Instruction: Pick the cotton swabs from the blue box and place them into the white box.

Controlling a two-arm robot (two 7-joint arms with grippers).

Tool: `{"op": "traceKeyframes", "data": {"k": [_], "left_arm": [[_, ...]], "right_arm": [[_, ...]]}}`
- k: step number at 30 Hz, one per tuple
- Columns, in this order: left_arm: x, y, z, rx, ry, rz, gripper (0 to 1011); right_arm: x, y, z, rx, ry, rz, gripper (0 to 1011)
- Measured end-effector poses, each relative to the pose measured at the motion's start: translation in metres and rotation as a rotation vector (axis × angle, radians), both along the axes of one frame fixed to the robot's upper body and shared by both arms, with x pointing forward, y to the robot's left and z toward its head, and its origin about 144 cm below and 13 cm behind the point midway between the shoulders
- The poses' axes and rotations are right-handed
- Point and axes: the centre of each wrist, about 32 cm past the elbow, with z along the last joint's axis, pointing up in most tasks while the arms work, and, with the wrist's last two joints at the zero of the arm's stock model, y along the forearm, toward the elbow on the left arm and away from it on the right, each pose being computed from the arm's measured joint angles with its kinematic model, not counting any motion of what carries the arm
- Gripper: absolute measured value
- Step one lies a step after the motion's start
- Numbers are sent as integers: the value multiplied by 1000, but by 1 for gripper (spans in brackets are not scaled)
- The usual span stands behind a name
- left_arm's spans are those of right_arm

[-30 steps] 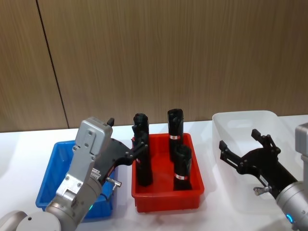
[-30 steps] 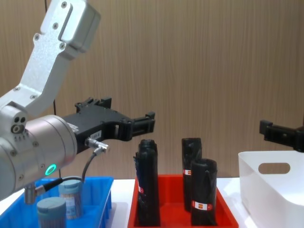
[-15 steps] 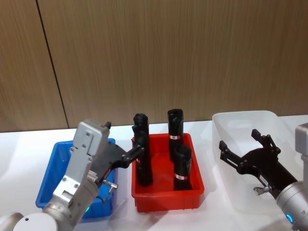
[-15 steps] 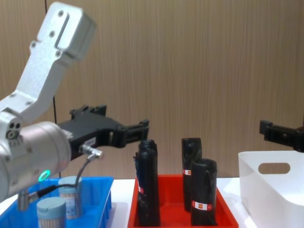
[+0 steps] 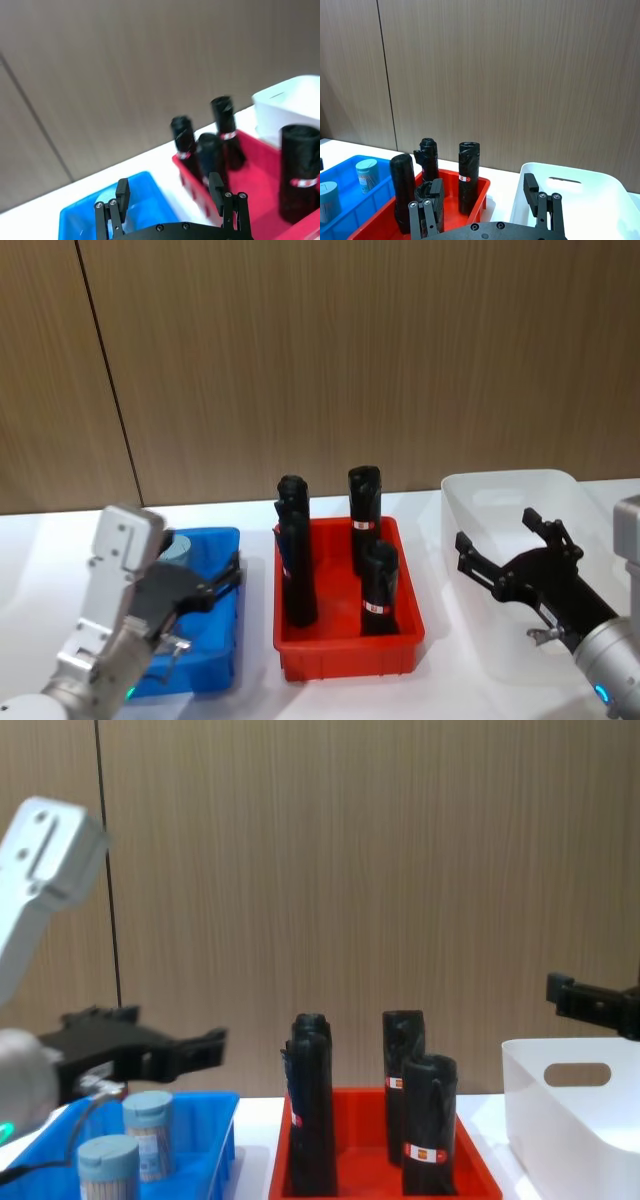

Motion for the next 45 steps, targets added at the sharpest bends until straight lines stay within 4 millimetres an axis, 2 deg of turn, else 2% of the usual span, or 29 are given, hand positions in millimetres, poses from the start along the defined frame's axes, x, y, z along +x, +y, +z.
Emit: {"op": "traceKeyframes", "data": {"k": [10,18,27,45], "left_arm": [[-2,34,-8,-26,119,99,1004],[1,49,-9,-33,179,132,1004],[9,60,-8,-40,240,124,1004],[26,67,-13,-57,324,87,1004]], "right_arm": [[0,0,0,0,0,0,1002],[0,0,0,0,0,0,1001],[0,0,0,0,0,0,1001],[0,0,0,0,0,0,1002]]}}
